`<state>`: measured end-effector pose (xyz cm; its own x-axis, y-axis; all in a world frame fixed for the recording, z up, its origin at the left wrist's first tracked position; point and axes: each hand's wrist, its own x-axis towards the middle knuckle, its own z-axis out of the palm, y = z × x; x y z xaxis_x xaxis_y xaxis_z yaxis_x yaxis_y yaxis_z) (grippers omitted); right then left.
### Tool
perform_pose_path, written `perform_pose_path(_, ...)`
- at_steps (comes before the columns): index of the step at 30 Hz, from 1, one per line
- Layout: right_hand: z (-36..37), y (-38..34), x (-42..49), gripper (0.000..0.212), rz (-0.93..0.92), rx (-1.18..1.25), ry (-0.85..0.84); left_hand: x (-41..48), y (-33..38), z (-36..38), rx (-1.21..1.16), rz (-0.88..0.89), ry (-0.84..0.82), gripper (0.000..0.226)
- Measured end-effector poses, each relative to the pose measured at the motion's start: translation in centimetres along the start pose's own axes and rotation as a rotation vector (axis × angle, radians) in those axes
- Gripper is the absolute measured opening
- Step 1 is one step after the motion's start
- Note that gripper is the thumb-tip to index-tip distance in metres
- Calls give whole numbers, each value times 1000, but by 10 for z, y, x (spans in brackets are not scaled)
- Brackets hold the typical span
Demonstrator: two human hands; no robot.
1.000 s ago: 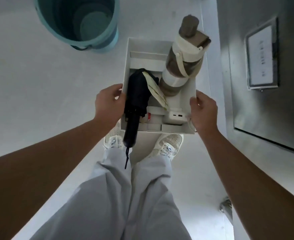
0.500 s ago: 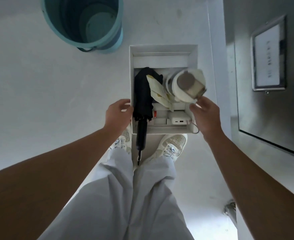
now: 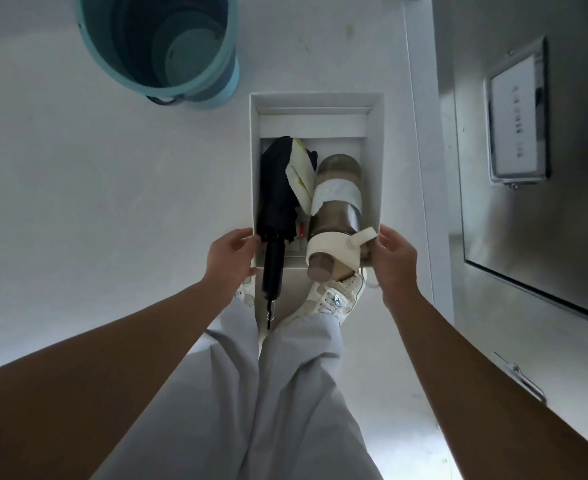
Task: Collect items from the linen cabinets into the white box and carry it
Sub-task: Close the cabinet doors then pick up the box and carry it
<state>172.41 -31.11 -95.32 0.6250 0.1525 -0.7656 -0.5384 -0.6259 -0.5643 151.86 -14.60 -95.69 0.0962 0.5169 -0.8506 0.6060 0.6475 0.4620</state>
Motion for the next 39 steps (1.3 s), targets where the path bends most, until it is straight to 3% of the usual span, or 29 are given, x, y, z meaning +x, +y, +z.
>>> perform_pose_path(11, -4, -4, -13, 26, -86, -97, -130, 5, 0, -2, 3, -17, 14, 17)
perform_pose_path(16, -5, -5, -13, 30, -17, -60, -43, 8, 2, -3, -28, -30, 5, 11)
perform_pose_path(19, -4, -5, -4, 34, -12, -49, -28, 11, 9, -5, -27, -75, -26, 19)
perform_pose_path(22, 0, -6, 3, 19, 12, -44, -17, 11, 15, -7, -37, -134, -54, 28)
perform_pose_path(25, 4, -6, 5, 19, 72, -18, 8, 8, 17, -6, -62, -176, -63, 31)
perform_pose_path(35, 14, -18, 13, 28, 72, -24, 80, 15, 41, -2, -78, -204, -37, 36)
perform_pose_path(39, 22, -38, 29, 51, -24, -78, 97, 26, 67, 3, -83, -185, -54, 31)
